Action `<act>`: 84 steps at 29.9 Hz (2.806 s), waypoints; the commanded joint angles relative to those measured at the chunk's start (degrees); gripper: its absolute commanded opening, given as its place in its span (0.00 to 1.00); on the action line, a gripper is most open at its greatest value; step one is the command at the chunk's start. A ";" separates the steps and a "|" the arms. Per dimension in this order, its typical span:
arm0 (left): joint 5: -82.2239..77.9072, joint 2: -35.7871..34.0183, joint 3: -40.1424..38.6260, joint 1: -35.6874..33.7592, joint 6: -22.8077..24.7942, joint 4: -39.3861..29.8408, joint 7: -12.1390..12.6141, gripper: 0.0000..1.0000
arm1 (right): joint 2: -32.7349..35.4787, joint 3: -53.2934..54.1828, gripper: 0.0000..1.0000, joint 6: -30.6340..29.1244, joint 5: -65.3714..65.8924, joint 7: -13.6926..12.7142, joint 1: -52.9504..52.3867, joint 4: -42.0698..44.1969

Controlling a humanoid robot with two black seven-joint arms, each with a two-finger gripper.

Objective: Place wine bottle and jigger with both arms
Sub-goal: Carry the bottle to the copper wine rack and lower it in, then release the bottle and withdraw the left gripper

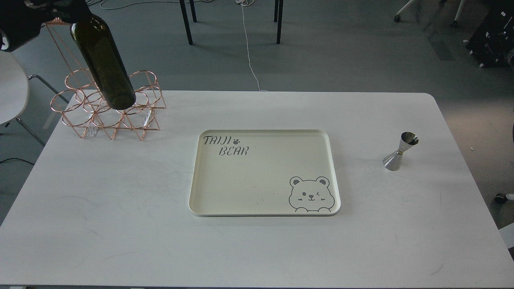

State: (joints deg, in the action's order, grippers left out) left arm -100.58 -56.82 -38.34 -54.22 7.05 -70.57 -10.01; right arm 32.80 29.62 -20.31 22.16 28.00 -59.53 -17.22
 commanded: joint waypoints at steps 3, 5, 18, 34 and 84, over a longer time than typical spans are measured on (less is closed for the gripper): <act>0.30 1.54 0.02 0.08 -0.02 0.44 0.35 0.11 | -0.02 0.00 0.98 0.00 -0.01 0.00 -0.06 0.00; 0.47 1.80 0.02 0.08 -0.02 0.79 0.43 0.11 | -0.02 0.00 0.98 0.00 -0.01 0.00 0.03 0.00; 0.21 2.77 0.11 0.60 -0.81 2.02 0.43 0.11 | -0.02 0.00 0.98 0.00 -0.01 0.00 0.03 0.00; 0.56 4.88 5.38 0.60 -2.57 4.65 0.43 0.15 | -0.02 0.00 0.98 -0.17 -0.01 0.00 0.03 0.00; 70.31 2.07 8.55 0.42 -10.04 10.72 -0.79 0.98 | 1.64 0.44 0.99 0.62 -0.45 0.00 0.64 0.35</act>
State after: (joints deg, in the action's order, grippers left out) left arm -38.84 -54.25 -29.90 -54.11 -3.25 -59.89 -10.62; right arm 33.84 29.97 -19.77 22.14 28.00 -58.91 -16.98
